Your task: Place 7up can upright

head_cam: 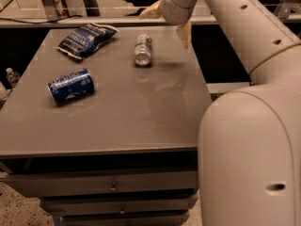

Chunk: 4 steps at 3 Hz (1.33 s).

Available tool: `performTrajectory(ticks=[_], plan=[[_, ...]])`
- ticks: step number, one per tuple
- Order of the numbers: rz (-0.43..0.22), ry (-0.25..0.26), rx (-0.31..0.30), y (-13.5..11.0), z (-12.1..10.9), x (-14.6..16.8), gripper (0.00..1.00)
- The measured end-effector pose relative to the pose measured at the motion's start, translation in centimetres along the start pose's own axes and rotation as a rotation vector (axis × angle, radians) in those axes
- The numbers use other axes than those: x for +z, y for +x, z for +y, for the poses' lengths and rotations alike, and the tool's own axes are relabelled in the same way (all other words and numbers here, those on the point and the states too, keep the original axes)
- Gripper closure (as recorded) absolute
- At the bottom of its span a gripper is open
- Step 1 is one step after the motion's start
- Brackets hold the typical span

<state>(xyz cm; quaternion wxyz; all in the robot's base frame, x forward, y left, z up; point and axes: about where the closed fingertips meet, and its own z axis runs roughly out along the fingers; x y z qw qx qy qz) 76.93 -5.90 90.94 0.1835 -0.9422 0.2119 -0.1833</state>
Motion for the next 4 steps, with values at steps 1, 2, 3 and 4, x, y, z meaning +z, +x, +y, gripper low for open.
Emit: performTrajectory(ticks=[1,2,3,4], plan=[[-0.013,-0.054,-0.065,0.4,-0.8,2.7,0.00],[-0.019,-0.097,-0.125,0.7,-1.7,4.8,0.00],[-0.025,-0.119,-0.169,0.6,-2.8,6.2,0.00],[-0.034,-0.160,-0.206,0.3,-3.3,7.7,0.00]])
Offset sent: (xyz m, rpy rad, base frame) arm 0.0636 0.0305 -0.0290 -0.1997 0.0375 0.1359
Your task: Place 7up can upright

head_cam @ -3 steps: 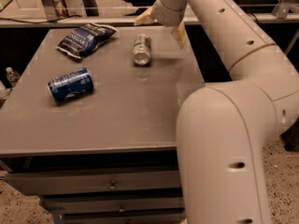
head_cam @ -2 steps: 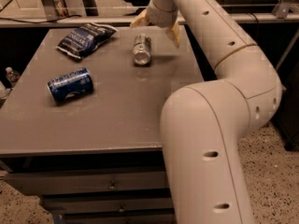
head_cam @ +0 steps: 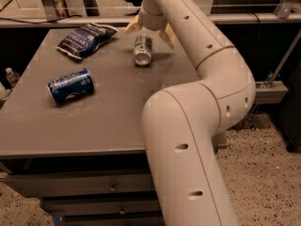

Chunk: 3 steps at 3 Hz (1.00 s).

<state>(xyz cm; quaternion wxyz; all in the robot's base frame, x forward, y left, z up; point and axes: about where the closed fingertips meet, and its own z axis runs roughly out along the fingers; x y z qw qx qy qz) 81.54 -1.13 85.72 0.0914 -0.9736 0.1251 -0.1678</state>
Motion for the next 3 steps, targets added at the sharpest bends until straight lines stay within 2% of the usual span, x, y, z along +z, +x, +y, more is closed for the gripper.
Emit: performTrajectory(ticks=[1,2,3], plan=[[-0.019,-0.079,0.000,-0.50,0.12,1.45,0.17],[-0.021,-0.140,0.021,-0.69,0.27,1.84,0.40],[-0.015,-0.161,0.033,-0.93,-0.51,1.09,0.64]])
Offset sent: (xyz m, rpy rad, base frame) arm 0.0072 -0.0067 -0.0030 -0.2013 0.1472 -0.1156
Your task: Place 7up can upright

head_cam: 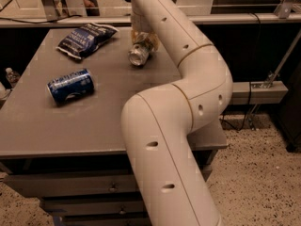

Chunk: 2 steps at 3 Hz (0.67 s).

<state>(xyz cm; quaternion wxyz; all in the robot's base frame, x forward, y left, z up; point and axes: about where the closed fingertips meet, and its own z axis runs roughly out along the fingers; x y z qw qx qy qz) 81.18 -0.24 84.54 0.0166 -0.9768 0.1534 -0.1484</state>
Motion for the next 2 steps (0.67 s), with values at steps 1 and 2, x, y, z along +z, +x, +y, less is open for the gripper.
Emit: performTrajectory(ticks=[1,2], plan=[[-0.014,0.035,0.011,-0.8,-1.1,-2.0,0.88],[-0.062,0.125,0.019,-2.1,-1.1,-4.8,1.00]])
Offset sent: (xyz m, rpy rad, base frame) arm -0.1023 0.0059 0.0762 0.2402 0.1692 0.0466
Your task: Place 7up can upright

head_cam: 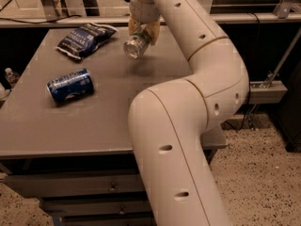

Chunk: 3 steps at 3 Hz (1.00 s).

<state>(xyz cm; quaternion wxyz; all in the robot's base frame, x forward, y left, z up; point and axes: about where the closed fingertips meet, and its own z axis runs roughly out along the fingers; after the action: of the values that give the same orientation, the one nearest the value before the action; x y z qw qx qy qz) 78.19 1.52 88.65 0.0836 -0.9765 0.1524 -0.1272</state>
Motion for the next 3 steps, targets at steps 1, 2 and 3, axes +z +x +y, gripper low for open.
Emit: performTrajectory(ticks=[1,2,3], plan=[[-0.102,0.153,-0.013,-2.3,0.5,-2.8,1.00],[-0.217,0.318,-0.048,-4.3,1.0,-4.4,1.00],[-0.314,0.494,-0.100,-5.9,1.5,-6.1,1.00]])
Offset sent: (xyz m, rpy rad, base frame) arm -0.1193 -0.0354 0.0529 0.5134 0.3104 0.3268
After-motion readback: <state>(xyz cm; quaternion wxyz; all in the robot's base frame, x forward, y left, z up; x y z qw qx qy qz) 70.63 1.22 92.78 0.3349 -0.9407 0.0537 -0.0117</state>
